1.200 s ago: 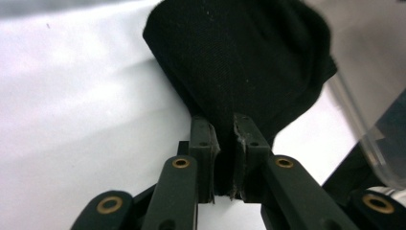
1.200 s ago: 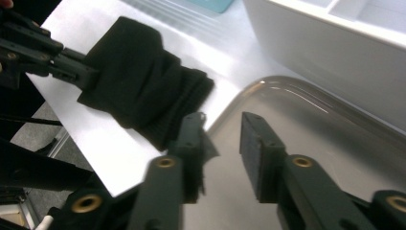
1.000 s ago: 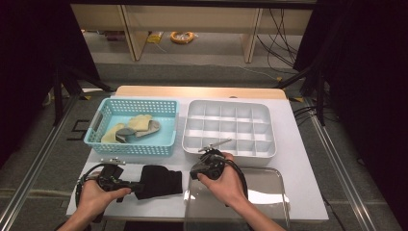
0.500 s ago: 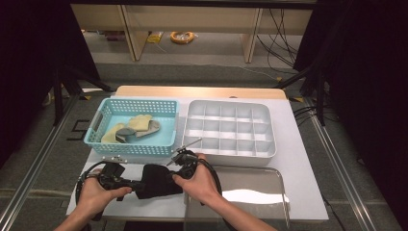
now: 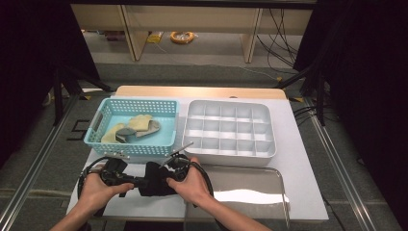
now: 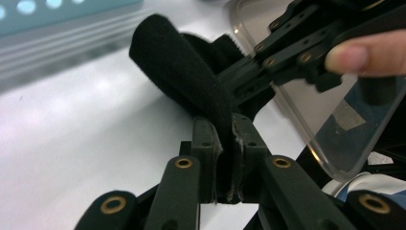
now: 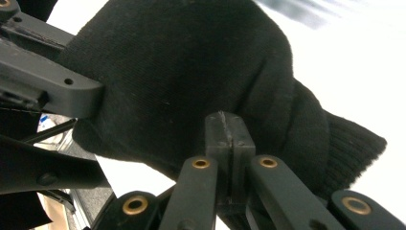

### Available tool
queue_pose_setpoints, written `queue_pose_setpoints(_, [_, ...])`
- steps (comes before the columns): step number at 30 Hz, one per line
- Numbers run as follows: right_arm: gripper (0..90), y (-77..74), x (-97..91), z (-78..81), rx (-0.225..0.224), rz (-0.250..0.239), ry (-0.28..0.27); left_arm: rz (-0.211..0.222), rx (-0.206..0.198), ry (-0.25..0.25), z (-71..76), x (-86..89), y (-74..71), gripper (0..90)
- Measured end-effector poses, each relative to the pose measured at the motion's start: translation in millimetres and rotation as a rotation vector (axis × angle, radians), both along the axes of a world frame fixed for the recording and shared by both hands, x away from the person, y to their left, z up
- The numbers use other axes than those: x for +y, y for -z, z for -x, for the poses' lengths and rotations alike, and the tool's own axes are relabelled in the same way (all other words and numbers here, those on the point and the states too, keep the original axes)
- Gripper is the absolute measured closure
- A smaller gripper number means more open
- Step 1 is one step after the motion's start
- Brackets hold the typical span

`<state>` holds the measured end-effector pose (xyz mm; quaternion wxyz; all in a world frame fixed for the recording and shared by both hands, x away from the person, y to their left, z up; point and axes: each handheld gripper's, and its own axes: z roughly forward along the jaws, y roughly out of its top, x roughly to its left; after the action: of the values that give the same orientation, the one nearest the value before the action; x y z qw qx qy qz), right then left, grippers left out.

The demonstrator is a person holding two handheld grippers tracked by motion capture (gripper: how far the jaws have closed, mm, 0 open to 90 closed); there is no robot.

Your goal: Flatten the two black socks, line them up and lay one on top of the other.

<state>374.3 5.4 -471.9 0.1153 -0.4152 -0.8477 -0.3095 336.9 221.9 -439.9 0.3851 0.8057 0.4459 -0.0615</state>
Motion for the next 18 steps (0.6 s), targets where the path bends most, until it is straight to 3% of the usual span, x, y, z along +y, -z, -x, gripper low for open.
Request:
queue_pose_setpoints(6, [90.0, 3.7, 7.3, 0.9, 0.017, -0.021, 0.000, -0.014, -0.028, 0.011, -3.4, -8.8, -5.2, 81.3])
queue_pose_setpoints(8, [90.0, 4.9, 7.9, -0.3, 0.019, -0.027, -0.006, -0.037, -0.022, 0.048, -4.5, -14.6, -6.1, 81.3])
queue_pose_setpoints(10, [90.0, 4.4, 6.4, -1.2, 0.051, -0.025, 0.003, -0.063, -0.031, 0.065, -4.7, -19.5, -6.4, 81.1])
queue_pose_setpoints(12, [90.0, 2.8, 0.2, -3.2, 0.033, -0.039, -0.008, -0.068, -0.041, 0.089, -6.0, -24.4, -6.3, 81.0])
queue_pose_setpoints(14, [90.0, -2.7, -8.2, -4.6, 0.035, -0.046, 0.013, -0.076, -0.052, 0.098, -6.6, -30.1, -5.9, 80.8])
queue_pose_setpoints(18, [88.4, -21.2, -32.0, -8.9, -0.004, -0.061, 0.087, -0.092, -0.058, 0.133, -9.2, -42.4, -3.4, 80.2])
